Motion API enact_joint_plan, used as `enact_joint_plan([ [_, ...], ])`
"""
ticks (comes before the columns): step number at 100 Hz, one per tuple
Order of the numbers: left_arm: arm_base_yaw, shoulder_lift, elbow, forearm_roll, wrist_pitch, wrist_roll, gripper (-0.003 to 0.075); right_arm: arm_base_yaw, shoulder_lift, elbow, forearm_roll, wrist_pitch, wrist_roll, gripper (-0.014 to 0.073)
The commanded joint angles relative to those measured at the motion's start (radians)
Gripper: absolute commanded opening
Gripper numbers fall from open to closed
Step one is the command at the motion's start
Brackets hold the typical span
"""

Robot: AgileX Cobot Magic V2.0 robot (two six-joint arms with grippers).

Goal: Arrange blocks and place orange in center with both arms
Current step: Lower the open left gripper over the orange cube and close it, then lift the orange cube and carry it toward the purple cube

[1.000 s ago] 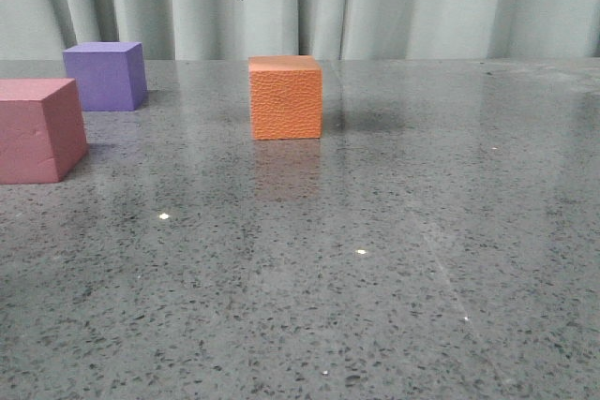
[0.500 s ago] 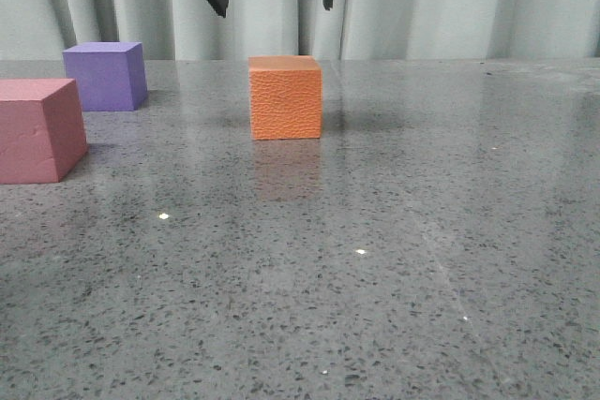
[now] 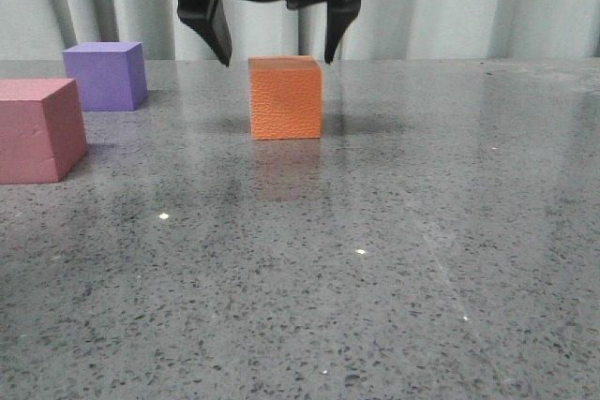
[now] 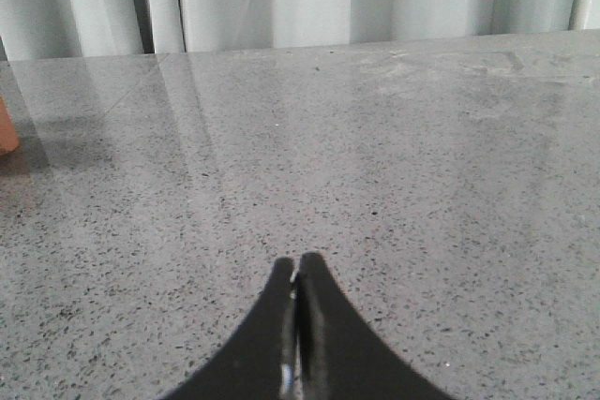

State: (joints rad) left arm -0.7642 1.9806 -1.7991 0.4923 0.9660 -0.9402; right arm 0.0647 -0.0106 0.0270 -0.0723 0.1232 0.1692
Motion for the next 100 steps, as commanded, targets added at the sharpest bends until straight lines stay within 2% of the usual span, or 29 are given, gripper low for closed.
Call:
enact_joint_plan([
  [1,-0.007,-0.033,-0.035,0.004,-0.013,-0.011,0.064,-0.003,-0.024,-0.013,-0.014,-0.086,-0.011,-0.0067],
  [34,-0.007,-0.006,-0.031,-0.02,0.004,-0.011,0.0629,-0.003,-0.024,-0.013,-0.014,-0.086,-0.011,-0.0067],
  [44,-0.007,-0.006,-0.031,-0.02,0.004,-0.011,0.0546,-0.003,-0.024,-0.013,-0.014,-0.086,-0.011,-0.0067],
  [59,-0.007,-0.006,-0.031,-0.017,0.004,-0.011,0.0279,-0.003,-0.024,-0.013,-0.014,-0.086,-0.011,-0.0067],
  [69,-0.007,-0.008,-0.031,-0.014,0.007,0.002,0.0151,-0.003,-0.024,-0.013,-0.014,-0.086,-0.011,-0.0067],
  [75,-0.007,-0.016,-0.031,-0.013,0.006,0.014,0.0127,-0.003,-0.024,-0.013,-0.014,-0.086,-0.011,-0.0067],
  [100,-0.007,-0.109,-0.031,0.102,0.023,0.026,0.0127,-0.003,-0.024,-0.013,-0.014,-0.086,-0.011,-0.0067],
])
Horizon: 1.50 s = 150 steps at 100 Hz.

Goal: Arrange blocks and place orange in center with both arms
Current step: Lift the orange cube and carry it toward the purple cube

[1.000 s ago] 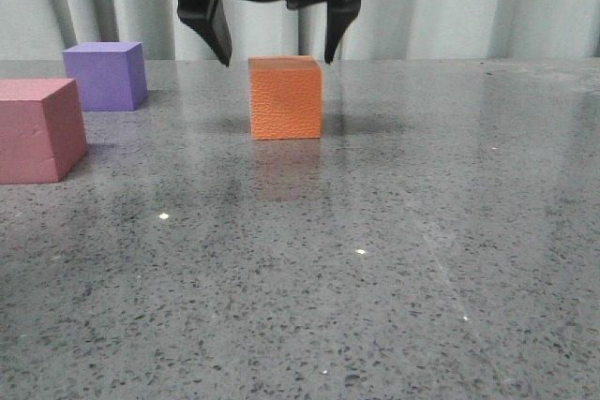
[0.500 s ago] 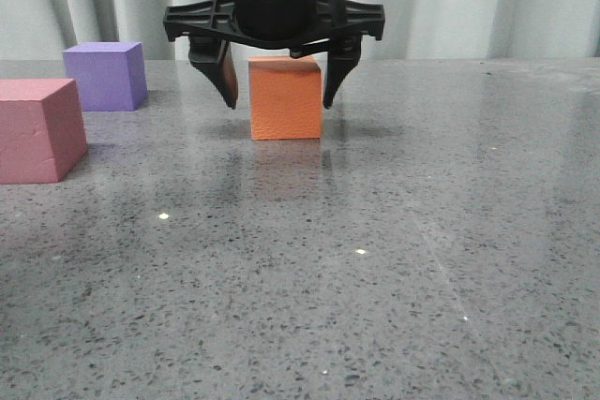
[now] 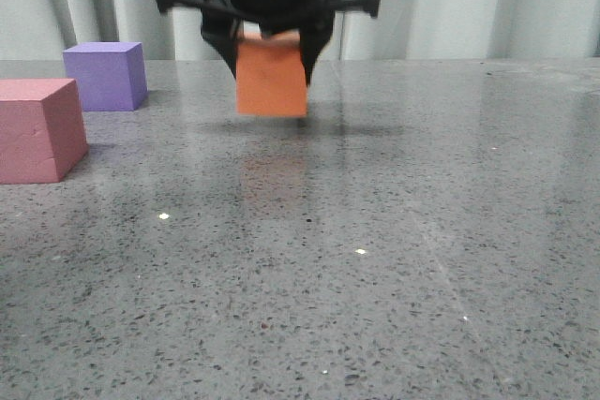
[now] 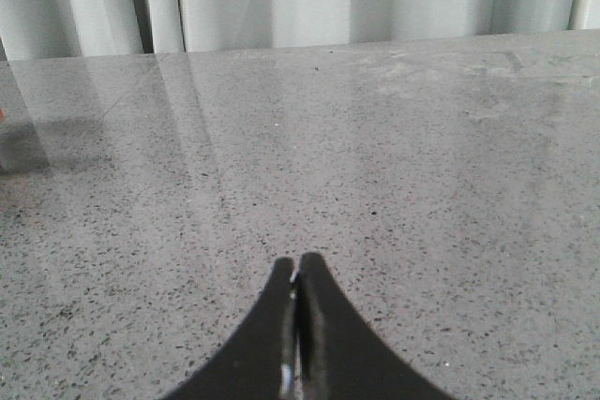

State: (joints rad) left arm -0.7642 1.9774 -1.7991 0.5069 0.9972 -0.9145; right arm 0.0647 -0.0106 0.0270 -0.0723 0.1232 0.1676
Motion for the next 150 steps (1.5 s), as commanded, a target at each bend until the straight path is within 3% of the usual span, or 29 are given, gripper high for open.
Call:
enact_joint_plan([
  [1,-0.007,-0.11,-0.031,0.092,-0.008,0.001,0.0127,-0.003,-0.024,-0.013,-0.014,-0.086,-0.009,-0.0067],
  [25,-0.006,-0.218,-0.013,0.239,0.034,0.005,0.0128,-0.003,-0.024,-0.013,-0.014,-0.086,-0.009,-0.0067],
  [45,0.032,-0.326,0.109,0.285,0.03,0.005,0.0128,-0.003,-0.024,-0.013,-0.014,-0.086,-0.009,-0.0067],
  [87,0.22,-0.551,0.468,0.231,-0.169,-0.009,0.0127,-0.003,-0.024,-0.013,-0.014,-0.086,-0.009,-0.0067],
  [104,0.275,-0.558,0.507,0.193,-0.224,0.0,0.0127,-0.003,-0.024,-0.013,-0.014,-0.086,-0.009,-0.0067],
  [150,0.275,-0.477,0.512,0.183,-0.256,0.009,0.0127,-0.003,-0.024,-0.013,-0.014,-0.086,-0.009,-0.0067],
])
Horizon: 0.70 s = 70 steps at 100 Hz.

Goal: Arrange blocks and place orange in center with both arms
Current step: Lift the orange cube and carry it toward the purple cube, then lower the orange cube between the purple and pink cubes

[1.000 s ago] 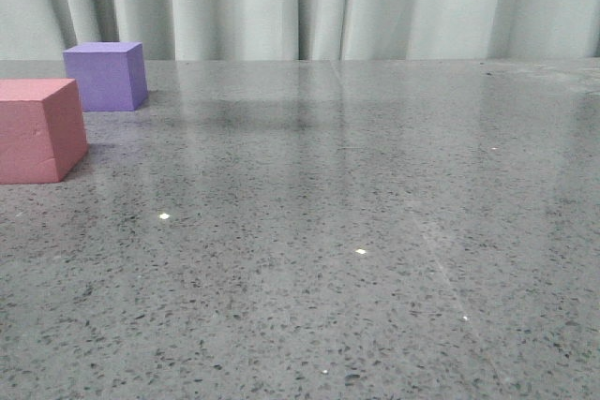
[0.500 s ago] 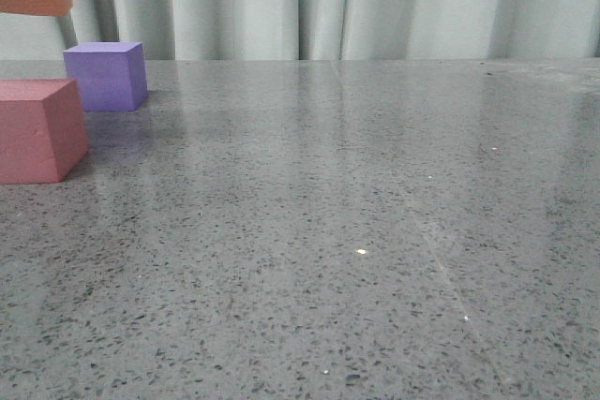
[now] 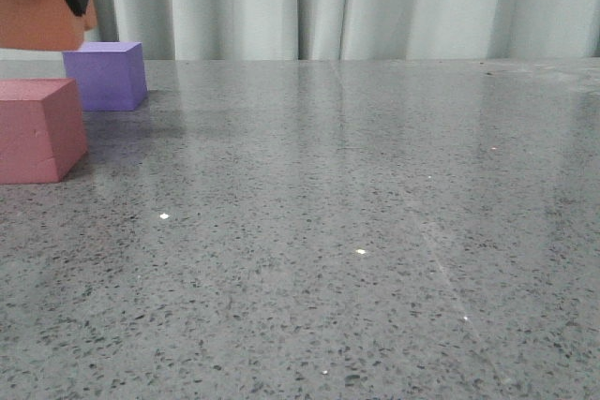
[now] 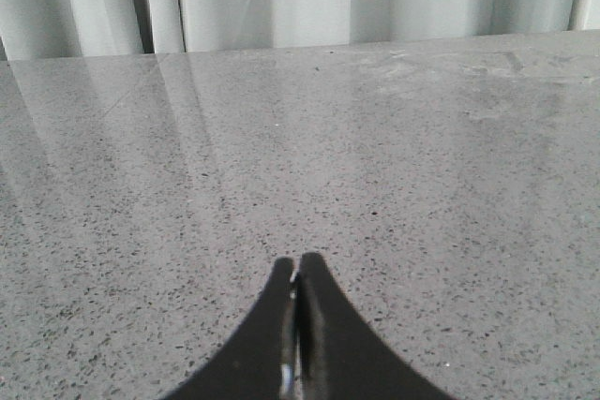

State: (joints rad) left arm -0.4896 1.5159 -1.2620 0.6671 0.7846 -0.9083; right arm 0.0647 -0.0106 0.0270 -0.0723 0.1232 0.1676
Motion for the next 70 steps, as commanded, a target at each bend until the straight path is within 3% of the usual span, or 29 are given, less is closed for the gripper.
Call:
enact_joint_plan([
  [1,0.0,-0.012,-0.026,0.021,-0.043,0.003,0.0127,-0.003,-0.024,-0.013,-0.014,-0.086,-0.009,-0.0067],
  [70,0.023,0.1,-0.021,-0.018,-0.091,0.003,0.0127,-0.003,-0.024,-0.013,-0.014,-0.086,-0.009,-0.0067],
])
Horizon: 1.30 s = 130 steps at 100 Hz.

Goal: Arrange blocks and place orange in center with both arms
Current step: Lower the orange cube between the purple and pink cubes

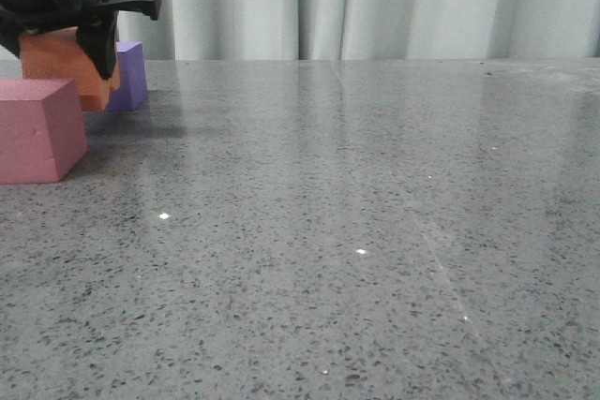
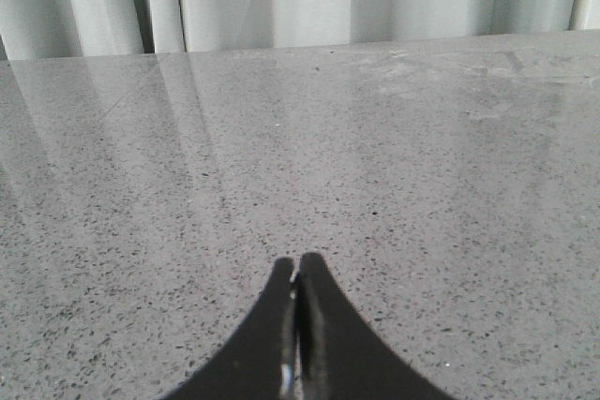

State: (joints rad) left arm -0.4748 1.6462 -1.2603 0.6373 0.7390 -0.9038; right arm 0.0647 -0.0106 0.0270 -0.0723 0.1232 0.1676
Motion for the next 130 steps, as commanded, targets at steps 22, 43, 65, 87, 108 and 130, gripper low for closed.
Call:
enact_joint_plan([
  [22,0.014,-0.029,-0.004,0.01,-0.078,-0.002,0.0128,-0.003,-0.024,-0.013,-0.014,-0.086,-0.009,-0.0067],
  [43,0.027,-0.029,0.027,0.01,-0.092,-0.002,0.0137,-0.003,-0.024,-0.013,-0.014,-0.086,-0.009,-0.0067],
  [65,0.029,-0.029,0.038,-0.002,-0.14,0.024,0.0386,-0.003,-0.024,-0.013,-0.014,-0.086,-0.009,-0.0067],
  [87,0.029,-0.029,0.038,-0.067,-0.183,0.092,0.0514,-0.003,-0.024,-0.013,-0.014,-0.086,-0.009,-0.0067],
  [108,0.029,-0.029,0.038,-0.069,-0.188,0.098,0.0514,-0.003,-0.024,-0.013,-0.014,-0.086,-0.009,-0.0067],
  [130,0.029,-0.034,0.038,-0.069,-0.184,0.118,0.0515,-0.003,-0.024,-0.013,-0.014,-0.086,-0.009,-0.0067],
])
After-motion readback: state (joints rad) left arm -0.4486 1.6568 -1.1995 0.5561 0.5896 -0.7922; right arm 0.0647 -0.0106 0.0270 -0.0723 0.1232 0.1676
